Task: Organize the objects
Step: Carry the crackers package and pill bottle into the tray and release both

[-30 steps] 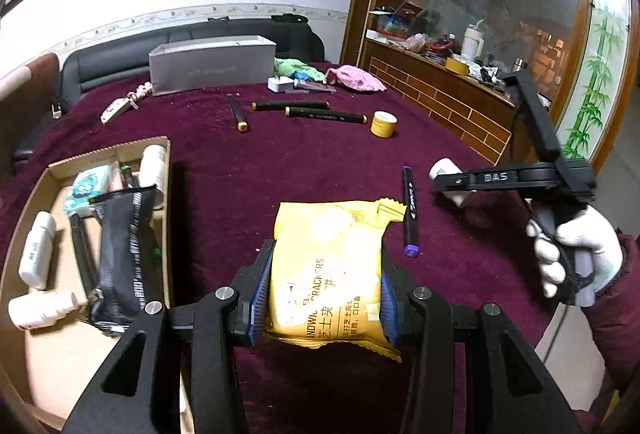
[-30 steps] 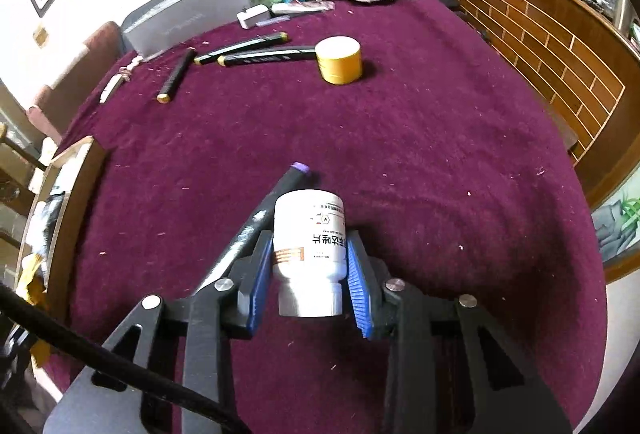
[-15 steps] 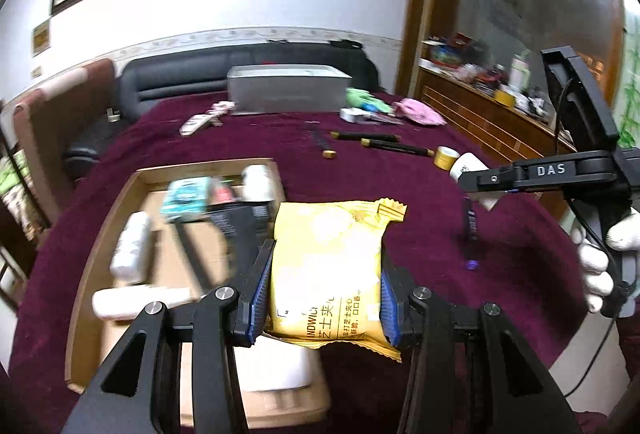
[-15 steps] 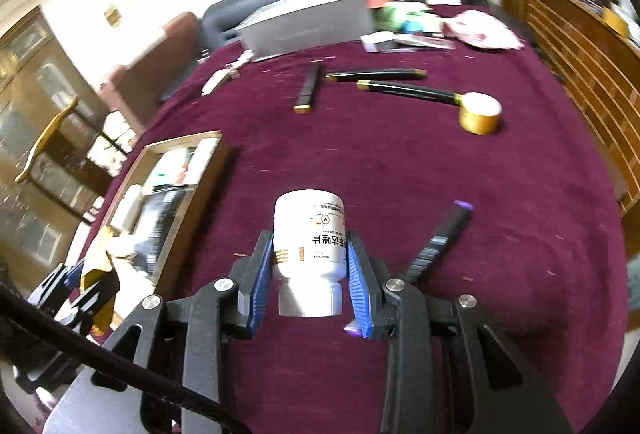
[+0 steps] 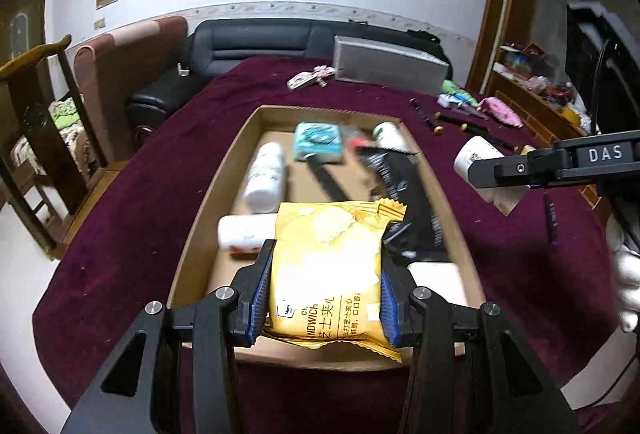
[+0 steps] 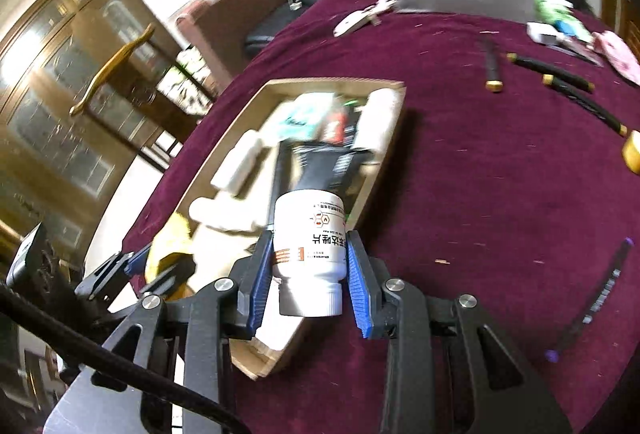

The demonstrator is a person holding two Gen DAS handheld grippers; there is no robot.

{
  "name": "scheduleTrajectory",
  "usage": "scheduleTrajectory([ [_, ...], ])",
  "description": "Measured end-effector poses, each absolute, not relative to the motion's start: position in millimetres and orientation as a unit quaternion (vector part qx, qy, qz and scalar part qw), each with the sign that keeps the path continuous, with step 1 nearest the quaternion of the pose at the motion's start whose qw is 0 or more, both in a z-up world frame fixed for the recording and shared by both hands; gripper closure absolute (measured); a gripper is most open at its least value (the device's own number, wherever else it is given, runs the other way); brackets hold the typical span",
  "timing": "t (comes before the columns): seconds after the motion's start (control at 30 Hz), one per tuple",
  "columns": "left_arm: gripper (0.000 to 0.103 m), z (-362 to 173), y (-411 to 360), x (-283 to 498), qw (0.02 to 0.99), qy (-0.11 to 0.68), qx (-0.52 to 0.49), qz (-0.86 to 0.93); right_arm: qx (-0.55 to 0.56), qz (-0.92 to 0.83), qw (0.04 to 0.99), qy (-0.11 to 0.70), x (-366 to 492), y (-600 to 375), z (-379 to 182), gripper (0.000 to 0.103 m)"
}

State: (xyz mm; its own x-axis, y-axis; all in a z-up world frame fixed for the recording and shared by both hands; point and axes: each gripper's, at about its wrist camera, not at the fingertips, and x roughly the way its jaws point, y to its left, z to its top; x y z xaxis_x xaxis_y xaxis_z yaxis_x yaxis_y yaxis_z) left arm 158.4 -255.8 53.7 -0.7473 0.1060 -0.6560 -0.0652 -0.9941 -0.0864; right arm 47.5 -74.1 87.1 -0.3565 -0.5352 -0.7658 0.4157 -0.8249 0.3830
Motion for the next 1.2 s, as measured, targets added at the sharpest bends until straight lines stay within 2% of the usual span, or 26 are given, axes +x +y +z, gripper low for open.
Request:
scheduleTrajectory([
  [0.4,0.063,30,-270,148,0.045,-0.035,-0.389,0.919,0.537,-0.772,0.338,-0.041,53,-137,53,0.070],
  [1.2,0.061,19,-292,139,0.006,-0.023,-0.390,0.921,0.555,-0.763,0.331,0.001,45,-173,26,0.070],
])
